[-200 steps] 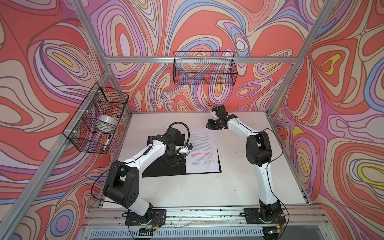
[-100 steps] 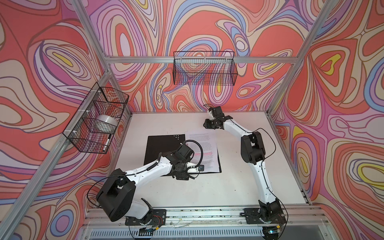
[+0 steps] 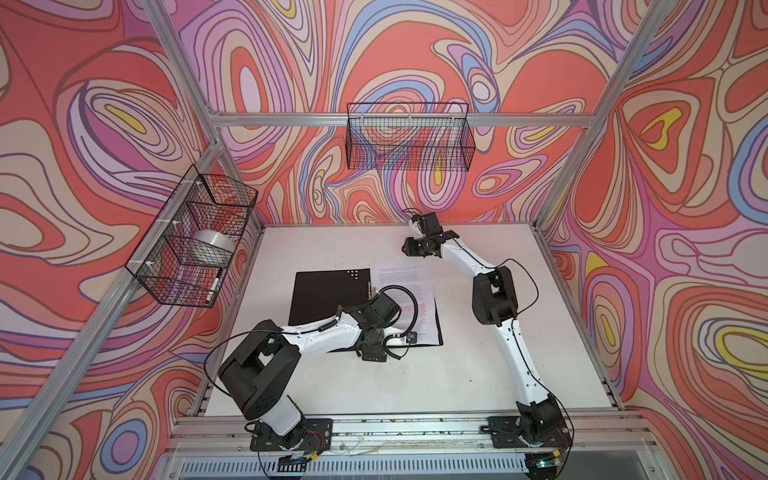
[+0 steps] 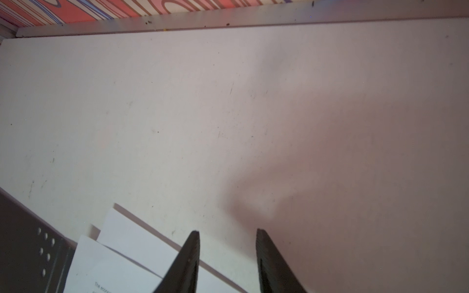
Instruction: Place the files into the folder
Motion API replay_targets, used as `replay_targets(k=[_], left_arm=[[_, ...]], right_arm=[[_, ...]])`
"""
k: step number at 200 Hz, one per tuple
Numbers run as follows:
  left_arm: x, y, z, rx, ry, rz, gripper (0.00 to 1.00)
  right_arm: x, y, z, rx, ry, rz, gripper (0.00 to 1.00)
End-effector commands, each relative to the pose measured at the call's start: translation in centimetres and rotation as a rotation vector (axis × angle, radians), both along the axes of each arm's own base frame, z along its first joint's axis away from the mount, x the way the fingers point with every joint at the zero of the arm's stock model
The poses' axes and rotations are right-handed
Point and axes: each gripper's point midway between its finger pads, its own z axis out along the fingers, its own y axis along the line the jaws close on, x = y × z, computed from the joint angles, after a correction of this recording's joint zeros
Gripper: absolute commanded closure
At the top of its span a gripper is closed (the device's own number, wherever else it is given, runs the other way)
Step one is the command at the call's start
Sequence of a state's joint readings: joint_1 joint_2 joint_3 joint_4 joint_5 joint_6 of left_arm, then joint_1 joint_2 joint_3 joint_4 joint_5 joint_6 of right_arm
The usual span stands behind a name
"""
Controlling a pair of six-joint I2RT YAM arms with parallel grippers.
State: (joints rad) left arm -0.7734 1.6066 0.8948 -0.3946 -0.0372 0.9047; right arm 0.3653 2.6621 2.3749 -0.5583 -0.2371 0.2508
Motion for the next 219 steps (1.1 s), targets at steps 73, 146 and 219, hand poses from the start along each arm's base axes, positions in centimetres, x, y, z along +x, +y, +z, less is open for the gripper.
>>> replay_targets(k=[73,146,219], left_arm=[[2.3,-0.7,-0.1,-0.010,-0.105,0.028,0.05],[2.1,-0.1,-0.6,0.007,-0.102,0.057,0.06],[2.2,0.0,-0.6,0.009,-0.106,0.069,0.06]], right_arm=[[-2.2,1.3,-3.6,0.017,0.133,0.084,0.61],[-5.6,2.1,-4.2,-0.006,0.230,0.207,0.61],[-7.6,2.3,-3.4,-0.018,0.256,0.276,0.65]])
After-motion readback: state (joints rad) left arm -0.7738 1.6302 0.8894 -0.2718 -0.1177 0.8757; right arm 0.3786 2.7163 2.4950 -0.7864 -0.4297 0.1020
